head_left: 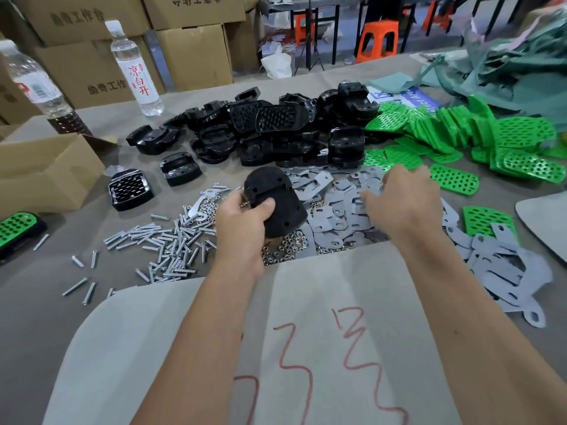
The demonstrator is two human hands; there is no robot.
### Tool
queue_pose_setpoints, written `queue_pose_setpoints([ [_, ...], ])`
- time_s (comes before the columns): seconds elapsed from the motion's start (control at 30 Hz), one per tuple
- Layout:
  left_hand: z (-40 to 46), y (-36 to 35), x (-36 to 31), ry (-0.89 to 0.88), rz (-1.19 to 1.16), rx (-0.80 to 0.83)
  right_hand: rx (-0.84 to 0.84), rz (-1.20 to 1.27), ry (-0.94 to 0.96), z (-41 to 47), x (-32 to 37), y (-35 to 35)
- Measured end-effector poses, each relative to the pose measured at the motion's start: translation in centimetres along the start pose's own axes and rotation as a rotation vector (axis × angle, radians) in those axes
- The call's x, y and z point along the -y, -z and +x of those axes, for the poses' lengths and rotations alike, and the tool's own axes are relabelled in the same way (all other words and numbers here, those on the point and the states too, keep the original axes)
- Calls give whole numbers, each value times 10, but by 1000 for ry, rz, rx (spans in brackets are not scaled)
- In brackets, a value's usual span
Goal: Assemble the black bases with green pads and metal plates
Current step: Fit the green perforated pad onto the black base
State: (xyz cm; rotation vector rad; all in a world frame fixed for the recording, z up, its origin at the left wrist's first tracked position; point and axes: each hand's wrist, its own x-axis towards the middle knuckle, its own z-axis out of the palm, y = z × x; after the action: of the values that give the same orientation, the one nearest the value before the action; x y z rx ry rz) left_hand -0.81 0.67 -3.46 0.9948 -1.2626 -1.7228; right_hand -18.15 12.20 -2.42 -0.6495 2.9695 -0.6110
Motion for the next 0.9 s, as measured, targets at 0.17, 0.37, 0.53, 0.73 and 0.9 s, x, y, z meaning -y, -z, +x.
queue_pose_setpoints([
  [0.17, -1, -2, -1, 3, 13, -23, 6, 382, 65, 3, 1, -3],
  [0.37, 1, -1, 0, -7, 1, -33, -373, 836, 240, -1, 4, 0],
  [0.53, 2, -1, 3, -45, 9, -33, -232, 1166, 460, -13, 20, -3],
  [0.73, 2, -1, 4, -89, 33, -84, 149, 1492, 268, -29, 36, -13],
  [0.9, 2, 0, 4, -73, 14, -98, 409, 1675, 63, -32, 38, -10],
])
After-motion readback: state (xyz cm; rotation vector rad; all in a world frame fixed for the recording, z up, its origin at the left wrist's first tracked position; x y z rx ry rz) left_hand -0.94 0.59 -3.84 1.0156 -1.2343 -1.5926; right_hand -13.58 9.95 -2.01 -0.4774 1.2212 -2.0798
